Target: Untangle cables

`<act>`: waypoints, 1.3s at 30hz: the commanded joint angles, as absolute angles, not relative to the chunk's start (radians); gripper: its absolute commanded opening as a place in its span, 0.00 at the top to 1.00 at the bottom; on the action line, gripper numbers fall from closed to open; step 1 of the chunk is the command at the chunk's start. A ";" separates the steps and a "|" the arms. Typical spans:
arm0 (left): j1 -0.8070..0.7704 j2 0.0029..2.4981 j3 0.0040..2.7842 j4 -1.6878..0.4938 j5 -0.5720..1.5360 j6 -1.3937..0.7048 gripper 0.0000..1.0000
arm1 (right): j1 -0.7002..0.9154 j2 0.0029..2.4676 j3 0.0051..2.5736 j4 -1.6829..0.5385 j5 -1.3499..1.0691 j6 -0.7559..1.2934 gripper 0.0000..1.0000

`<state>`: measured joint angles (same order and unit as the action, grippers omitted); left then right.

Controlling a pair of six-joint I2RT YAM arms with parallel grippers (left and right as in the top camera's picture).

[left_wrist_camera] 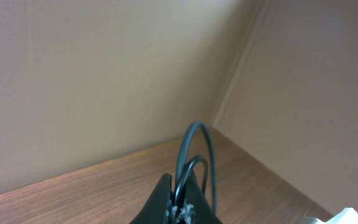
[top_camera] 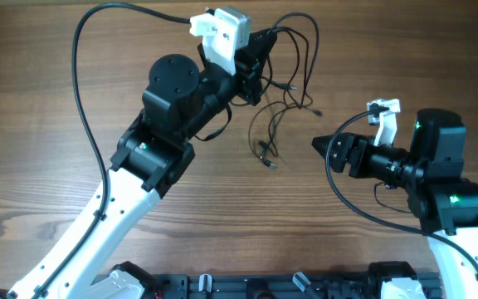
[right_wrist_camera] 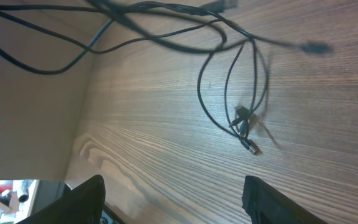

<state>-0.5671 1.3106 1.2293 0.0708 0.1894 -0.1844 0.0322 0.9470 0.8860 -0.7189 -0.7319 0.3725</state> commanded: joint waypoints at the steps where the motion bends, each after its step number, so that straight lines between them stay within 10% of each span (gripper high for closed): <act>1: -0.559 1.288 1.245 0.099 0.205 -0.165 0.96 | 0.033 0.902 0.891 -0.719 -0.738 0.366 0.27; 19: -0.559 1.118 1.246 0.273 0.205 -0.165 0.94 | 0.033 0.685 0.891 -0.723 -0.572 0.400 0.17; 24: -0.559 1.172 1.245 0.111 0.205 -0.165 0.74 | 0.033 0.685 0.891 -0.724 -0.572 0.400 0.13; 26: -0.559 1.205 1.245 0.030 0.205 -0.165 0.44 | 0.033 0.685 0.891 -0.723 -0.572 0.400 0.13; 32: -0.559 1.273 1.245 -0.192 0.140 -0.165 0.00 | 0.033 0.685 0.891 -0.731 -0.568 0.395 0.12; 39: -0.558 1.232 1.245 -0.378 -0.057 -0.166 0.00 | 0.033 0.685 0.891 -0.778 -0.489 0.393 0.05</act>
